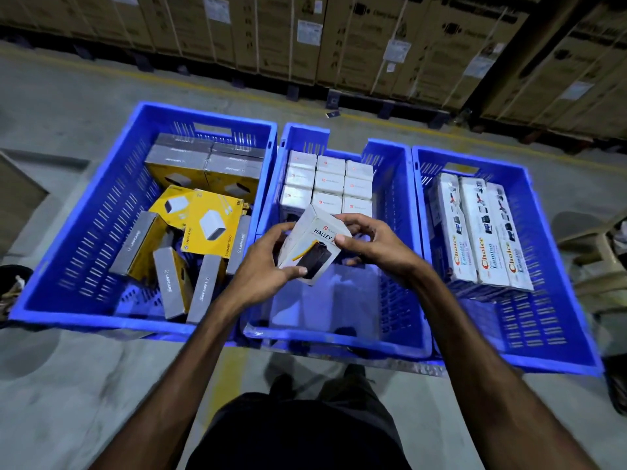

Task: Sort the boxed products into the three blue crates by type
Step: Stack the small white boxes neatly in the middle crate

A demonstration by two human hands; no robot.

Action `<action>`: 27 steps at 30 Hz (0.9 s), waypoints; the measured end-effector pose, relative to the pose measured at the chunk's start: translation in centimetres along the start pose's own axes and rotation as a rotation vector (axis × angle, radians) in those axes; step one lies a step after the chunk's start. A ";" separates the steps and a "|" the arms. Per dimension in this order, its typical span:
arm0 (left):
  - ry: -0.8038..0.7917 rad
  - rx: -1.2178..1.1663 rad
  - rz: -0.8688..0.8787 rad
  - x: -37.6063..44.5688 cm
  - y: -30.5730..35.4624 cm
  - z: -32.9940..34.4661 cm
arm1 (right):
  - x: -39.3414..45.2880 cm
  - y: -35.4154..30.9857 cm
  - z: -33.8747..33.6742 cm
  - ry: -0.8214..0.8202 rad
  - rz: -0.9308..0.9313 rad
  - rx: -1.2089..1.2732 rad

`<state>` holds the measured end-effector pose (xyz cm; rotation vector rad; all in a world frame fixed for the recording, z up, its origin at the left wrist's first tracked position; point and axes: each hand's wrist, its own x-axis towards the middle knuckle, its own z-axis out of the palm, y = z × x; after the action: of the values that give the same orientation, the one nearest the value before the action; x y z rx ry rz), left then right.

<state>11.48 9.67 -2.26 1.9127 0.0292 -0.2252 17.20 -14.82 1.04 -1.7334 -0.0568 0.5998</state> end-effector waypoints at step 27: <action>0.335 0.470 0.205 -0.3 -2.9 1.0 | 11.7 6.6 7.8 0.404 -0.140 -0.664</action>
<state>10.63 9.77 -5.18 2.3843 0.0040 0.2522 22.22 -5.35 -10.27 -2.4409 -0.0995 0.1113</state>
